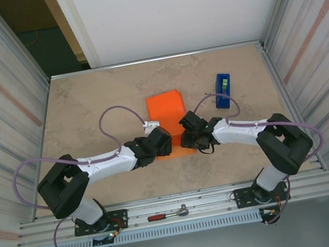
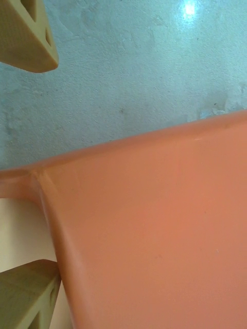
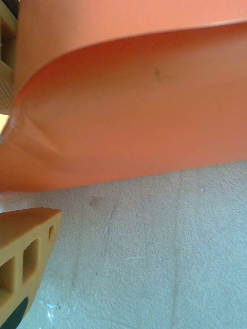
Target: Wrap the gift box in paper
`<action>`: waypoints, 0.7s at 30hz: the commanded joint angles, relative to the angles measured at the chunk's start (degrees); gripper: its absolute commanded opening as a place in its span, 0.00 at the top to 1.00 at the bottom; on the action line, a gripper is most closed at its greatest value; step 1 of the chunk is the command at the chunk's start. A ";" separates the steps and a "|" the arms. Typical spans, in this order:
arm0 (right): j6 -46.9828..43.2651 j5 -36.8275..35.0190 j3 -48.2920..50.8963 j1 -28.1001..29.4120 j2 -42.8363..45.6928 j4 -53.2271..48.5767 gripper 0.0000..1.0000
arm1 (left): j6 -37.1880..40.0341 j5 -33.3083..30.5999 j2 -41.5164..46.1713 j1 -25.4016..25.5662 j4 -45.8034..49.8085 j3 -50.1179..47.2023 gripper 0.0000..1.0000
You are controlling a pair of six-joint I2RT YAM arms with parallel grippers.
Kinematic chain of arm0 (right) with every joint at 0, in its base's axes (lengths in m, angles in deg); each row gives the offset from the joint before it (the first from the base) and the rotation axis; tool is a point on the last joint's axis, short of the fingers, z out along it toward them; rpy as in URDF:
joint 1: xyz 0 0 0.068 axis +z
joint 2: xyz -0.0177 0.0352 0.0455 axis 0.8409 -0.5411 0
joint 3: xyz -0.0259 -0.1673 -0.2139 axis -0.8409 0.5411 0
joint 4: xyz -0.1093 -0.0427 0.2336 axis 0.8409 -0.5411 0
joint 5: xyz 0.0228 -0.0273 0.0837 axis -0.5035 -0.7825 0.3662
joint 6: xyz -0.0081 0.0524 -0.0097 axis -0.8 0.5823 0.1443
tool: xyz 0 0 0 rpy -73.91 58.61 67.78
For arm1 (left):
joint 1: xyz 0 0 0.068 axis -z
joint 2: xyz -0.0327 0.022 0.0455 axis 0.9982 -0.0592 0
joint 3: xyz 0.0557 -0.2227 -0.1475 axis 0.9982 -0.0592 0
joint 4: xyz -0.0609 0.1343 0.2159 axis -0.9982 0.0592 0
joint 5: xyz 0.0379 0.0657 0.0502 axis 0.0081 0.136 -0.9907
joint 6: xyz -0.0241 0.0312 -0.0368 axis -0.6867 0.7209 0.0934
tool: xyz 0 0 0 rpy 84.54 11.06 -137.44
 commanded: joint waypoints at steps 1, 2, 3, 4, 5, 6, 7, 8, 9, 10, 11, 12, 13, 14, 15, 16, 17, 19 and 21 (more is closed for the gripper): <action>0.17 0.42 -0.06 -0.55 0.55 -0.47 0.53 | 1.17 -0.68 -1.63 -0.23 -0.86 0.96 0.06; 0.16 0.48 -0.08 -0.56 0.46 -0.41 0.53 | 1.16 -0.81 -1.99 -0.23 -0.98 1.10 0.06; 0.23 0.56 -0.16 -0.65 0.50 -0.39 0.53 | 1.18 -0.72 -2.29 -0.18 -1.04 1.14 0.06; 0.17 0.65 -0.18 -0.57 0.40 -0.45 0.54 | 1.15 -0.67 -2.52 -0.18 -1.07 1.23 0.06; 0.16 0.64 -0.06 -0.58 0.45 -0.32 0.54 | 1.11 -0.74 -2.64 -0.23 -1.17 1.23 0.07; 0.16 0.65 -0.08 -0.59 0.38 -0.32 0.54 | 1.06 -0.76 -2.73 -0.22 -1.23 1.15 0.07; 0.21 0.70 -0.09 -0.64 0.37 -0.31 0.54 | 1.01 -0.76 -2.86 -0.18 -1.33 1.15 0.07; 0.17 0.74 -0.17 -0.69 0.21 -0.26 0.54 | 1.04 -0.67 -2.87 -0.23 -1.43 1.12 0.06; 0.21 0.76 -0.13 -0.70 0.15 -0.22 0.54 | 1.06 -0.68 -2.97 -0.23 -1.45 1.16 0.07; 0.16 0.76 -0.21 -0.77 0.03 -0.13 0.54 | 1.03 -0.66 -3.03 -0.23 -1.41 1.10 0.07; 0.16 0.84 -0.25 -0.83 -0.01 -0.17 0.54 | 1.06 -0.77 -3.12 -0.22 -1.43 1.05 0.07; 0.16 0.89 -0.36 -0.83 -0.02 -0.08 0.54 | 1.12 -0.67 -3.16 -0.22 -1.50 1.00 0.07; 0.16 0.91 -0.42 -0.87 -0.17 -0.10 0.54 | 1.08 -0.66 -3.16 -0.23 -1.47 0.97 0.07; 0.25 0.93 -0.57 -0.90 -0.37 -0.04 0.54 | 1.06 -0.55 -3.25 -0.23 -1.55 0.92 0.07; 0.29 1.00 -0.62 -0.93 -0.46 0.05 0.55 | 1.06 -0.55 -3.25 -0.21 -1.48 0.92 0.07; 0.37 1.09 -0.76 -1.06 -0.65 0.03 0.57 | 0.98 -0.45 -3.38 -0.23 -1.49 0.83 0.07; 0.43 1.09 -1.09 -1.08 -0.84 -0.10 0.58 | 0.85 -0.24 -3.38 -0.23 -1.53 0.79 0.07; 0.51 1.07 -1.35 -1.03 -1.24 0.03 0.62 | 0.71 0.13 -3.30 -0.23 -1.61 0.69 0.10; 0.52 1.14 -1.71 -1.01 -1.63 0.05 0.68 | 0.58 1.00 -3.18 -0.22 -2.44 0.29 0.17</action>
